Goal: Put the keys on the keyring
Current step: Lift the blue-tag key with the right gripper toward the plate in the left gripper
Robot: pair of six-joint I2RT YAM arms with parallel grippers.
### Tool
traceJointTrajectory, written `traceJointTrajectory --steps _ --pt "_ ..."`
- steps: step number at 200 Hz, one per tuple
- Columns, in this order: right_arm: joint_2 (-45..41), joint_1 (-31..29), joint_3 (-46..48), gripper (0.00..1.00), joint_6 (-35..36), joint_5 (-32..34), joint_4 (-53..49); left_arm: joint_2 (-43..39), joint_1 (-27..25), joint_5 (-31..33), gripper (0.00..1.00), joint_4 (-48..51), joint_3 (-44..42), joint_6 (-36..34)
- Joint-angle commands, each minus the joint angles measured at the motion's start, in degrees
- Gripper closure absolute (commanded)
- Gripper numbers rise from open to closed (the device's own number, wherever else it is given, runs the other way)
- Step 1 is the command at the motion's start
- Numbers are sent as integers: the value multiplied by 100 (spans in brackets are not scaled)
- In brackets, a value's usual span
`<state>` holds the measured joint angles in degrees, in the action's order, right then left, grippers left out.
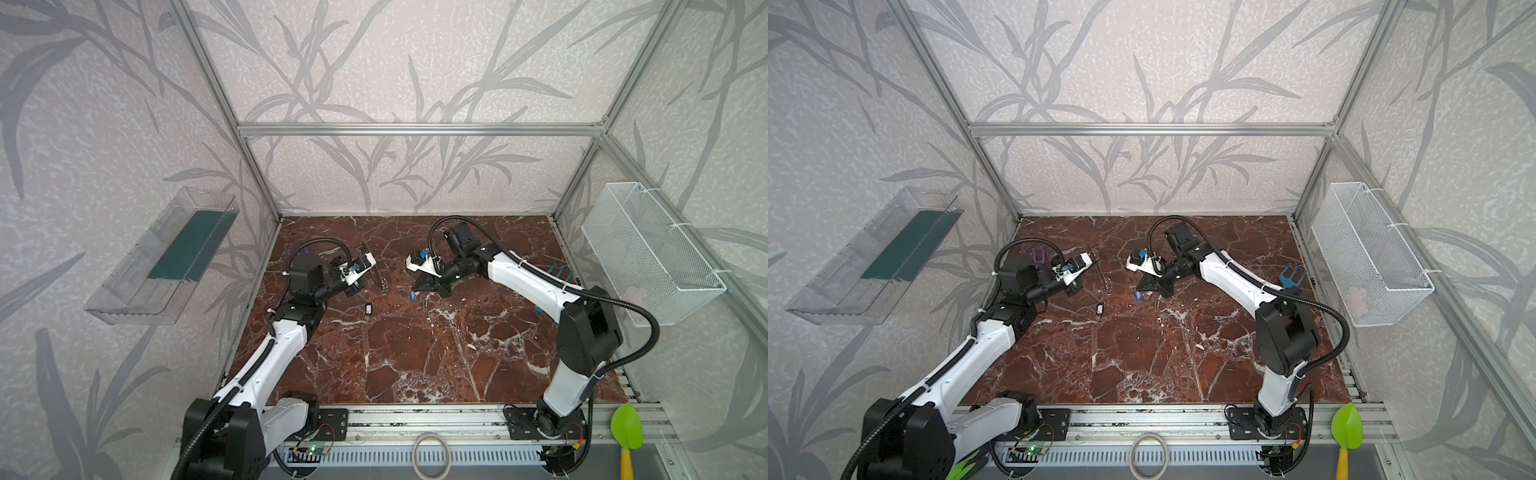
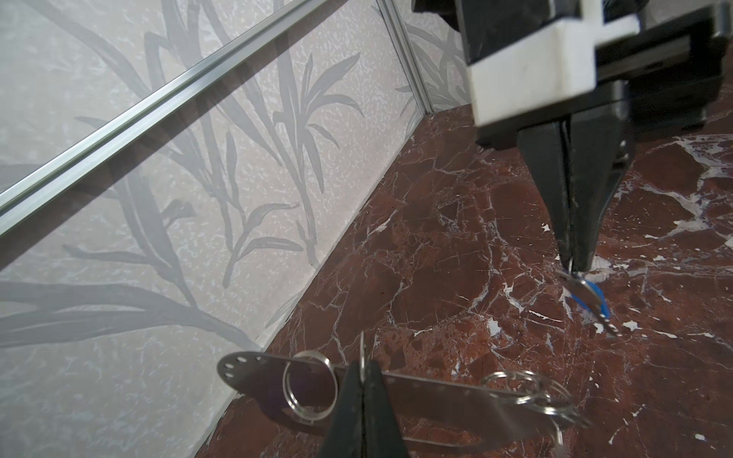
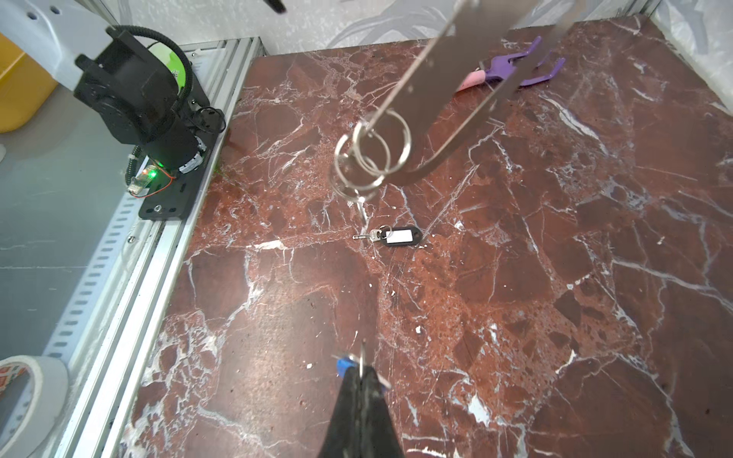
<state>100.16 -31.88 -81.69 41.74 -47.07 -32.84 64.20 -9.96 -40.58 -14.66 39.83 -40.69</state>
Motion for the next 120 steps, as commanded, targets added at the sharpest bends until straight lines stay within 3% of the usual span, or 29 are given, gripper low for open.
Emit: traceJointTrajectory --steps 1,84,120 --pt "-530 -3 135 100 -105 -26 -70 193 -275 -130 100 -237 357 -383" --pt "-1144 29 424 100 -849 321 -35 1065 -995 -196 100 -530 977 -1047" --pt "-1550 104 1157 100 -1889 422 1347 1113 -1152 -162 100 -701 1016 -1291"
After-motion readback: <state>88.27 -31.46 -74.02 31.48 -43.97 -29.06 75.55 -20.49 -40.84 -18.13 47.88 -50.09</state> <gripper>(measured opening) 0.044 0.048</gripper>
